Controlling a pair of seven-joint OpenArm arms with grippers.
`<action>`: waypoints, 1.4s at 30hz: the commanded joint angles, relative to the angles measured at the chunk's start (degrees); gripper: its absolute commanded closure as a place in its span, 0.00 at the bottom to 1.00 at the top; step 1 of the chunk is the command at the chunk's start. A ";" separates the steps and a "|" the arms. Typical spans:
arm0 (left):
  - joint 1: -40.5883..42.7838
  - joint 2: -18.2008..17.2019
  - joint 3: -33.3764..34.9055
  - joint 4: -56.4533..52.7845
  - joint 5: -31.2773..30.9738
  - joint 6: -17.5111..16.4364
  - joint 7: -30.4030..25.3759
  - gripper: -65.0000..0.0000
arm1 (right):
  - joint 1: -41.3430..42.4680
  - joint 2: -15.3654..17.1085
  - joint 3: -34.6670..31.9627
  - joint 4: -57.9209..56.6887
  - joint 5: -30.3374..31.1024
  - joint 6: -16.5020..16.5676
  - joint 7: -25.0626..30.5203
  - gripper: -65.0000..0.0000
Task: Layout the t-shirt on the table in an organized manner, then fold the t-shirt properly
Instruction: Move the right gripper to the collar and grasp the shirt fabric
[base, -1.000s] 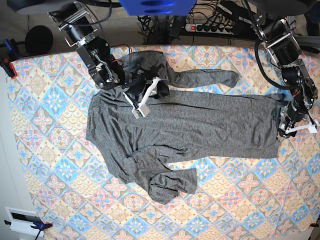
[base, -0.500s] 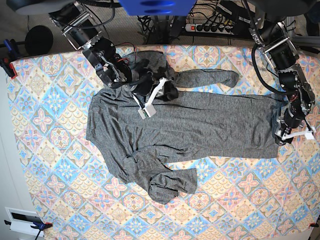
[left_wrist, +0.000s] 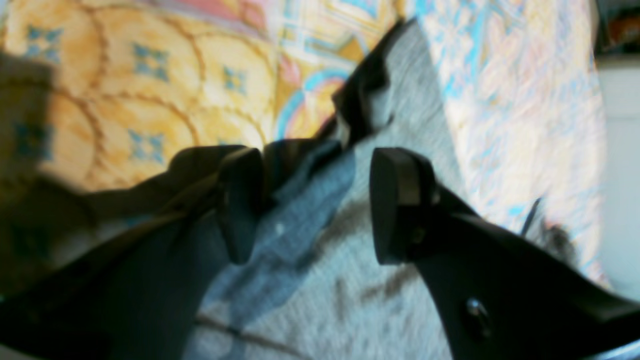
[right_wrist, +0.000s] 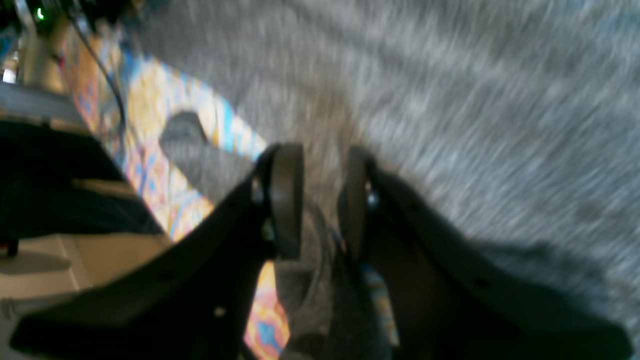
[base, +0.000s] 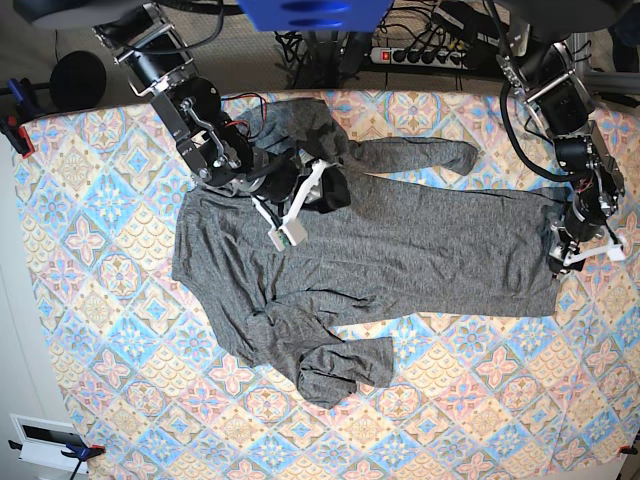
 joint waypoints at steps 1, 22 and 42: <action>-0.68 -1.29 -0.97 -0.64 0.45 0.67 -1.01 0.48 | 1.69 -0.06 0.49 0.99 0.72 0.58 1.41 0.77; -1.56 -1.03 -1.15 -2.22 0.27 0.49 -1.53 0.48 | 4.86 -18.17 0.05 -18.44 -26.89 0.58 8.00 0.77; -8.86 0.73 4.83 -2.40 0.71 0.41 -1.71 0.48 | 4.86 -18.17 -0.12 -25.73 -27.06 0.58 9.50 0.77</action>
